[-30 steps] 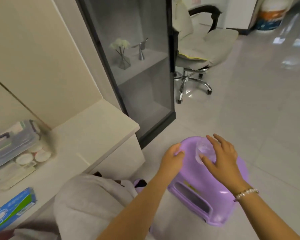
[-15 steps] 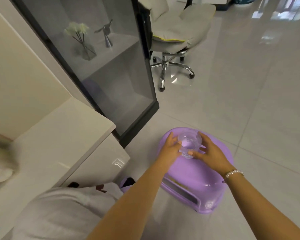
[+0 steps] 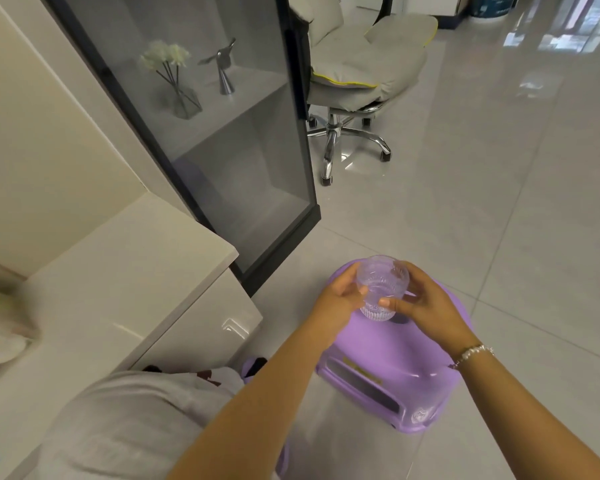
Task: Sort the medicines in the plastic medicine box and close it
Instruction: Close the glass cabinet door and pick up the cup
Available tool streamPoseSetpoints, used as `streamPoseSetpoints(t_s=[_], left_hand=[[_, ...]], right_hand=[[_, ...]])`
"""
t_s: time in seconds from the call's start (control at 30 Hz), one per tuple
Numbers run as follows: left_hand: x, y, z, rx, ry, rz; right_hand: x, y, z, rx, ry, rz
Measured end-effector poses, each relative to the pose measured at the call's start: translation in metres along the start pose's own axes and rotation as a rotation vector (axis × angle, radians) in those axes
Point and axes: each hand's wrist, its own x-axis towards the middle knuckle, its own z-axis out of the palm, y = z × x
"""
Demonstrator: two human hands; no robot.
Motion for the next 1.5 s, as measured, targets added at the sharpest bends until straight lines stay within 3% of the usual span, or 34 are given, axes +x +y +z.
streamPoseSetpoints(t_s=[0.4, 0.7, 1.13, 1.5], left_hand=[[-0.107, 0.077, -0.094, 0.030, 0.201, 0.324], [-0.214, 0.089, -0.197, 0.023, 0.447, 0.382], [-0.310, 0.013, -0.313, -0.137, 0.870, 0.268], [-0.324, -0.052, -0.356, -0.258, 1.003, 0.117]], right_hand=[[-0.006, -0.134, 0.089, 0.016, -0.204, -0.265], [-0.017, -0.205, 0.223, -0.004, -0.438, -0.392], [-0.041, -0.222, 0.401, -0.072, -0.829, -0.379], [-0.036, -0.187, 0.467, -0.143, -1.041, -0.254]])
